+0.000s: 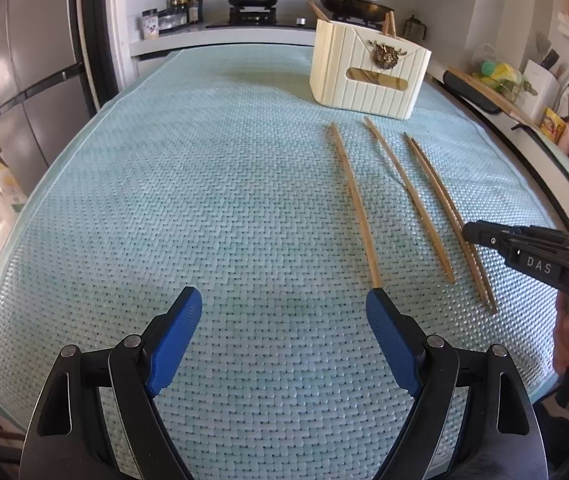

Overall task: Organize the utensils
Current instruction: 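Move both tools over the remaining chopsticks on the towel, then grasp a chopstick with the left tool while the right tool grasps another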

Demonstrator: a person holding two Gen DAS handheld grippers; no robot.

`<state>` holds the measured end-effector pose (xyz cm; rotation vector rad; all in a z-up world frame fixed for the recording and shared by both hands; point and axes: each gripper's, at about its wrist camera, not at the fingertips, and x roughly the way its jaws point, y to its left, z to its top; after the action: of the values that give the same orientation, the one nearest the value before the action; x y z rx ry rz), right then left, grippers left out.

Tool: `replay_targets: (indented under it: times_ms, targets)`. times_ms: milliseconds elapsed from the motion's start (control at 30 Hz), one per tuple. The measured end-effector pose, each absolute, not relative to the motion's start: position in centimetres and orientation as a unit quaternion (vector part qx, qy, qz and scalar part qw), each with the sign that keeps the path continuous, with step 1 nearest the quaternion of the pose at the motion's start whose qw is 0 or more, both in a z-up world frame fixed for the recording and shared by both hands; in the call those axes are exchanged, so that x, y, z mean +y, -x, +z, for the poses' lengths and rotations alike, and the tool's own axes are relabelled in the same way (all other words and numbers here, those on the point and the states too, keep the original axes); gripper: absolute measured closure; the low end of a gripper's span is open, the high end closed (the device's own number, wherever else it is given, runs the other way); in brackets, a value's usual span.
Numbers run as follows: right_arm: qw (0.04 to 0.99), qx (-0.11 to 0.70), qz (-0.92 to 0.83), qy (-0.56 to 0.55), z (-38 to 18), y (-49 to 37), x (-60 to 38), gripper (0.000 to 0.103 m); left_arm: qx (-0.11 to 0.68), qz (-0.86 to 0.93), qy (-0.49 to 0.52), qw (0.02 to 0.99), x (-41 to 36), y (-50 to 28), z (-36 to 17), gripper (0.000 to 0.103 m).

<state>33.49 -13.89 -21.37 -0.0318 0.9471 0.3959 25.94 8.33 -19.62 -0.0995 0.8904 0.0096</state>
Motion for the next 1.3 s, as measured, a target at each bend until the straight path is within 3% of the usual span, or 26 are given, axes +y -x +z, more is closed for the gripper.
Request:
replay_targets:
  times_ms: [33, 67, 433, 567, 667, 733, 767, 1000, 1300]
  targets:
    - [0.873, 0.452, 0.182, 0.020, -21.4, -33.6, -13.7, 0.093, 0.431, 0.005, 0.048, 0.901, 8.3, -25.9, -19.6, 0.018]
    - [0.872, 0.458, 0.173, 0.025, -21.6, -33.9, -13.5, 0.095, 0.431, 0.005, 0.048, 0.901, 8.3, -25.9, -19.6, 0.018]
    - [0.880, 0.463, 0.104, 0.021, -21.7, -32.2, -16.6, 0.097, 0.436, -0.005, 0.052, 0.899, 8.3, -26.9, -19.6, 0.018]
    - [0.880, 0.465, 0.089, 0.036, -21.9, -30.4, -17.6, 0.096, 0.434, -0.023, 0.052, 0.899, 8.1, -28.6, -19.0, 0.011]
    - [0.879, 0.466, 0.095, 0.040, -21.8, -29.9, -18.1, 0.094, 0.435, -0.039, 0.069, 0.897, 8.3, -30.9, -18.6, 0.010]
    - [0.878, 0.465, 0.104, 0.035, -21.8, -30.0, -18.5, 0.079, 0.441, -0.049, 0.072, 0.893, 8.2, -32.6, -18.7, 0.010]
    - [0.878, 0.466, 0.106, 0.032, -21.7, -30.3, -18.7, 0.076, 0.444, -0.051, 0.068, 0.892, 8.1, -33.5, -18.7, 0.010]
    - [0.872, 0.468, 0.131, 0.053, -21.3, -32.9, -18.5, 0.075, 0.454, -0.053, 0.026, 0.889, 6.5, -38.6, -19.8, 0.011]
    - [0.874, 0.458, 0.145, 0.074, -21.8, -36.1, -17.6, 0.075, 0.469, -0.026, 0.013, 0.883, 6.2, -42.1, -21.9, 0.021]
